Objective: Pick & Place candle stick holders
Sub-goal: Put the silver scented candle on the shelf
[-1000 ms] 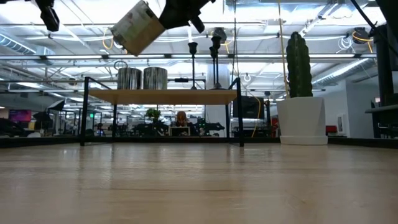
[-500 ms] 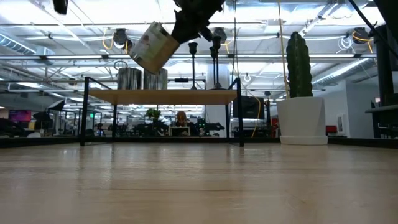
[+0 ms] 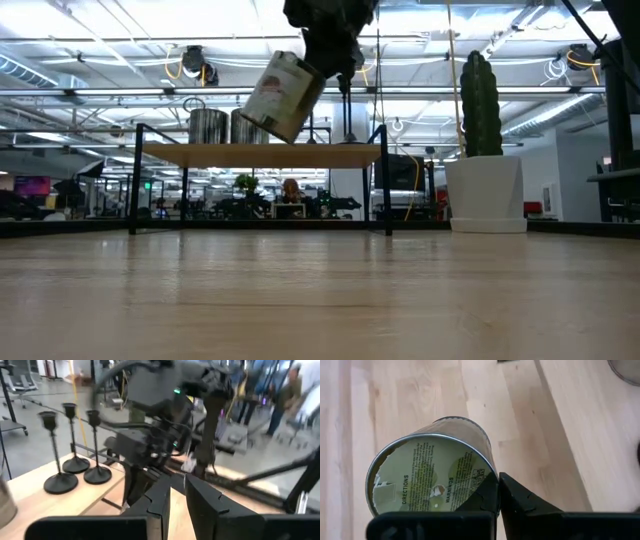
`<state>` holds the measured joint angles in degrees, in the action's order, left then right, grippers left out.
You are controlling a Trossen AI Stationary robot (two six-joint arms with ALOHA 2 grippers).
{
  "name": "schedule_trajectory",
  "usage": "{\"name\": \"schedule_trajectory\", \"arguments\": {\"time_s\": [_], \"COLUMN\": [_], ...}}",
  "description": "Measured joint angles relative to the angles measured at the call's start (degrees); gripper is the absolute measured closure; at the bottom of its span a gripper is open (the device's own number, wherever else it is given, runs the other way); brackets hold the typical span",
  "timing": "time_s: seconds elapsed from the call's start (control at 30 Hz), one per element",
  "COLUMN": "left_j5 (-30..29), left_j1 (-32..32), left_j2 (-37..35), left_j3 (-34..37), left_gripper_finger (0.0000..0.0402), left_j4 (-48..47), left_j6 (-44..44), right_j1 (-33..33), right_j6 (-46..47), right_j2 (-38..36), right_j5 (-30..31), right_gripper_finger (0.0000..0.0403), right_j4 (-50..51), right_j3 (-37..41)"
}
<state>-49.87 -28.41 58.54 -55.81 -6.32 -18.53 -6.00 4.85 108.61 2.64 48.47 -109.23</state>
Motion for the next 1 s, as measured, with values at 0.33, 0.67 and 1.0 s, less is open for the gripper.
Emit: {"name": "schedule_trajectory", "arguments": {"time_s": [0.33,0.67,1.0], "left_j5": [17.13,24.48,27.41], "left_j1": [7.74,11.40,11.35], "left_j2": [15.58,26.77,32.60], "left_j3": [-17.56,-26.46,-27.72], "left_gripper_finger": [0.0339,0.0339,0.0339], "left_j4": [-28.74,-33.77,-32.45], "left_j6": [-2.62,9.94,21.28], "right_j1": [0.07,0.28,0.11], "right_j6": [-1.81,-2.45,-2.68], "right_j2": [-0.01,0.57,0.69], "right_j5": [-6.09,-11.55,-16.47], "right_gripper_finger": [0.0403,0.0403,0.0403], "right_j4": [6.20,10.12,11.40], "right_j3": [0.00,0.00,2.34]}}
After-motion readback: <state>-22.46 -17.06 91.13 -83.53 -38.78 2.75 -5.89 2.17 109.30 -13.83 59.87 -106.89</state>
